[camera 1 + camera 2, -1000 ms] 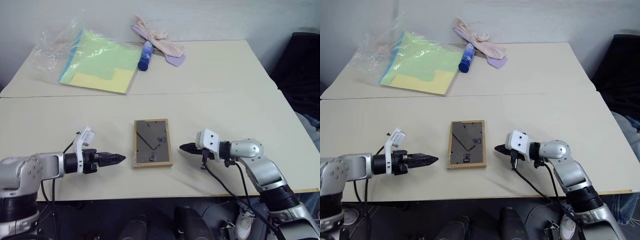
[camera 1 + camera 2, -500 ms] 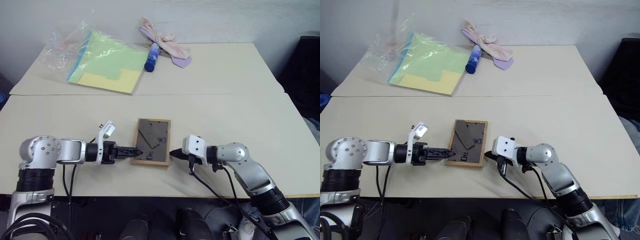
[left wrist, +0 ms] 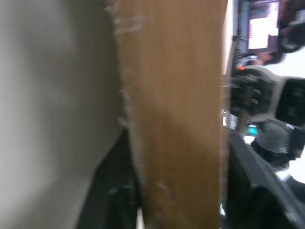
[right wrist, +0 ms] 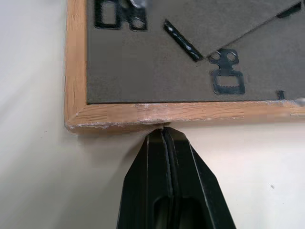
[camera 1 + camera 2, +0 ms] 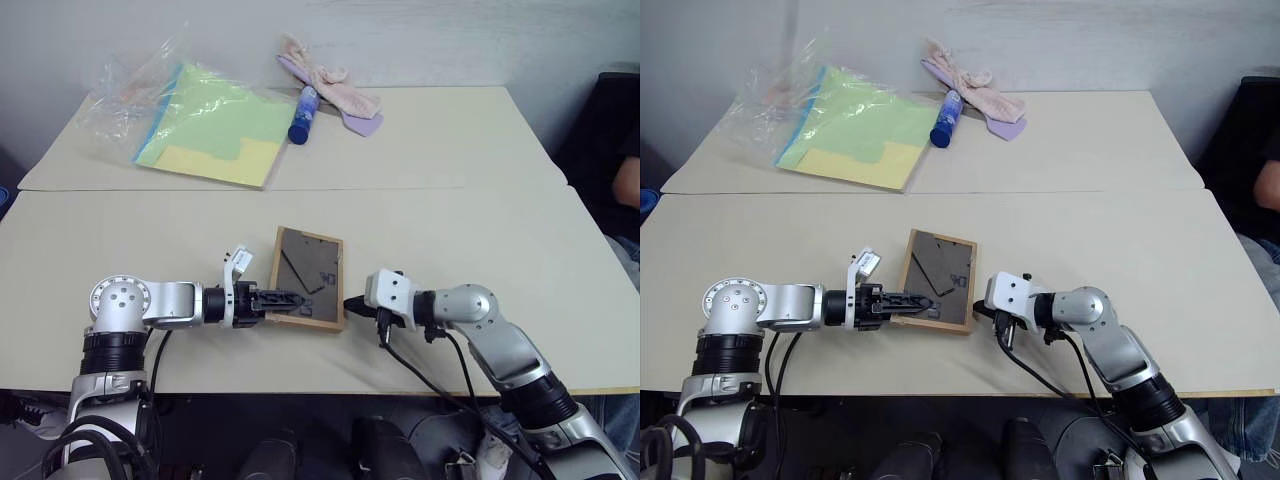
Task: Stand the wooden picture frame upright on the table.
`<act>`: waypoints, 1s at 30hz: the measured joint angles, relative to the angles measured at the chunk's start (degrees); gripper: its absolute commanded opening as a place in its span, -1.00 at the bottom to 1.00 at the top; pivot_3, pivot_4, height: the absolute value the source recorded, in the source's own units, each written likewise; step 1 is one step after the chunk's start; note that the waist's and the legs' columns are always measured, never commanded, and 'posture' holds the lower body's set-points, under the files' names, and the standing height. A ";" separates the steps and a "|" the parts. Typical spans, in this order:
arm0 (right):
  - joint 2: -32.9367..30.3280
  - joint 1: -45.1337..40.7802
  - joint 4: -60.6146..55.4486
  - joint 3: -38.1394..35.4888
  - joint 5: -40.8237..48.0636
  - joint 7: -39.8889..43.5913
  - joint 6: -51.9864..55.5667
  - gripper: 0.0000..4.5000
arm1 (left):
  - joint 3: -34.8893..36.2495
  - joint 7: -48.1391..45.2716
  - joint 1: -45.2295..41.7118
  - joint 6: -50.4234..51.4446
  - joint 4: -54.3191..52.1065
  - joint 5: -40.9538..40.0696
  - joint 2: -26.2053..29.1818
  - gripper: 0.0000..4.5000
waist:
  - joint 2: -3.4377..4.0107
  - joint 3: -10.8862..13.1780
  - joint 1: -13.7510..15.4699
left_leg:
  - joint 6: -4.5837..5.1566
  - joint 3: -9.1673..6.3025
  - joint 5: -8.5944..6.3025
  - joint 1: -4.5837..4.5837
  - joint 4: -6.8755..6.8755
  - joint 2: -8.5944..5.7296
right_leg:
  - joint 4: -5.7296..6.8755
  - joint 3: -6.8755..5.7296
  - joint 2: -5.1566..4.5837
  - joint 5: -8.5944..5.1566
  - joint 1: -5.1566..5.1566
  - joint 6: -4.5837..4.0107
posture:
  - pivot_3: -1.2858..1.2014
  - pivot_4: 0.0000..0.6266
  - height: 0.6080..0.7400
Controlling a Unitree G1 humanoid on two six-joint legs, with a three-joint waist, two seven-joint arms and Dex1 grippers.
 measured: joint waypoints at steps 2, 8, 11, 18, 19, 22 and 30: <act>-0.10 0.06 0.03 -3.78 5.09 1.66 1.65 -0.58 | 1.68 -0.17 1.69 -0.92 -2.12 0.11 -0.77 -0.43 | 0.00 0.00 -0.07 | -0.01 0.01 0.00 0.00 -0.01 0.04 | 0.00 0.00 0.02 0.00 -0.01 0.00 | 0.03 -0.52 1.00; 0.84 -5.72 -1.12 -11.33 21.76 5.80 13.73 0.29 | -4.11 -16.16 7.83 -16.88 -15.82 11.99 2.63 -0.43 | 0.02 0.02 -0.23 | -0.06 0.02 -0.01 0.00 -0.05 0.12 | -0.08 0.01 0.09 0.00 0.02 -0.01 | 0.03 -0.52 1.00; 3.23 -10.42 -0.43 -11.71 24.87 4.32 18.98 0.75 | -6.28 -22.02 8.97 -22.29 -17.71 16.86 3.79 -0.43 | 0.03 0.02 -0.48 | -0.07 0.02 -0.01 0.00 -0.14 0.14 | -0.12 0.02 0.11 0.00 0.00 -0.01 | 0.03 -0.52 1.00; 7.87 -13.88 5.21 -7.93 22.83 1.23 20.04 0.99 | -8.12 -27.58 9.74 -26.16 -19.40 21.80 3.91 -0.43 | 0.03 0.03 -0.24 | -0.02 0.02 -0.03 -0.18 -0.11 0.12 | -0.17 0.01 0.09 0.01 -0.14 0.00 | 0.03 -0.52 1.00; 8.13 -14.36 5.23 -7.70 22.74 1.21 20.03 0.99 | -8.10 -27.78 9.73 -26.16 -19.41 22.00 3.90 -0.43 | 0.03 0.03 -0.28 | -0.02 0.01 -0.03 -0.18 -0.10 0.13 | -0.15 0.01 0.09 0.01 -0.14 0.00 | 0.03 -0.52 1.00; 9.02 -15.11 5.01 -7.29 23.25 1.84 20.44 0.99 | -8.01 -27.88 9.67 -26.00 -19.64 22.28 3.77 -0.43 | 0.03 0.03 -0.29 | -0.02 0.01 -0.03 -0.19 -0.10 0.13 | -0.15 0.00 0.09 0.01 -0.14 0.00 | 0.03 -0.52 1.00; 5.67 -10.49 -2.56 -7.72 27.43 8.21 18.86 0.99 | -5.18 -25.36 8.82 -20.52 -19.50 19.63 1.19 -0.43 | 0.03 0.03 -0.28 | -0.01 -0.02 -0.03 -0.64 0.06 0.12 | -0.12 -0.02 0.09 0.04 -0.53 0.05 | 0.03 -0.52 1.00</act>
